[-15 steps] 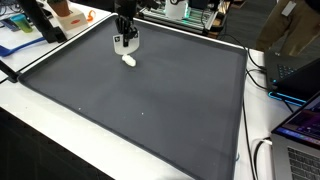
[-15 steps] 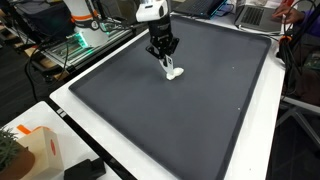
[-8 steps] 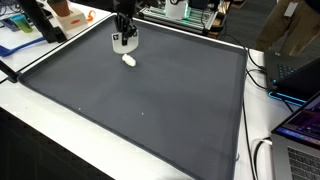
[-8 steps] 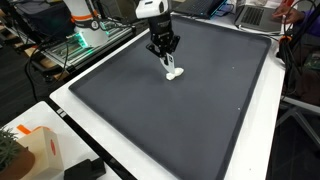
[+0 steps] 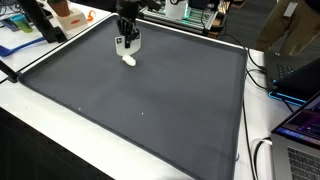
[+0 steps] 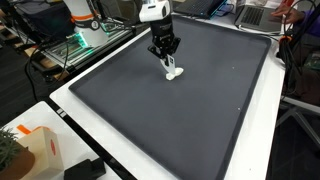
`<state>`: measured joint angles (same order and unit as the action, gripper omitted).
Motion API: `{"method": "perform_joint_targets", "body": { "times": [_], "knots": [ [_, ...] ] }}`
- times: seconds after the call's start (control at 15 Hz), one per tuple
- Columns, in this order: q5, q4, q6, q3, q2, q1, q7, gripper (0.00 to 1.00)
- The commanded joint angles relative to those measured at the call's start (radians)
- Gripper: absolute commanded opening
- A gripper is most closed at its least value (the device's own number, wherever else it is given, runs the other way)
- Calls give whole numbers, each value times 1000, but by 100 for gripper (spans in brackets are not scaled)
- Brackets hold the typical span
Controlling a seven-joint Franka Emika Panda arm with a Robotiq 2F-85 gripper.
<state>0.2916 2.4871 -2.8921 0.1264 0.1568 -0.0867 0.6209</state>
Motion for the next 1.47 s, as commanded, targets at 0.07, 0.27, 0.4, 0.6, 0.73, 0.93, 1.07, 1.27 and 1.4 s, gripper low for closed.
{"method": "perform_joint_targets", "body": {
  "times": [0.07,0.27,0.4,0.6,0.73,0.93,1.07,1.27,1.4],
  "knots": [
    [-17,-40,11,10,80,-16,-13,1],
    [-14,-78,23,19,125,-23,-17,1],
    [-35,-107,61,10,156,-20,-41,1],
    [-49,-165,146,7,191,-21,-63,1],
    [-57,-234,264,3,204,-21,-71,1],
    [-152,-390,498,-37,244,7,-156,1],
    [-227,-529,662,-54,296,33,-231,1],
    [-300,-718,866,-57,377,69,-297,1],
    [-334,-821,965,-54,417,93,-318,1]
  ]
}}
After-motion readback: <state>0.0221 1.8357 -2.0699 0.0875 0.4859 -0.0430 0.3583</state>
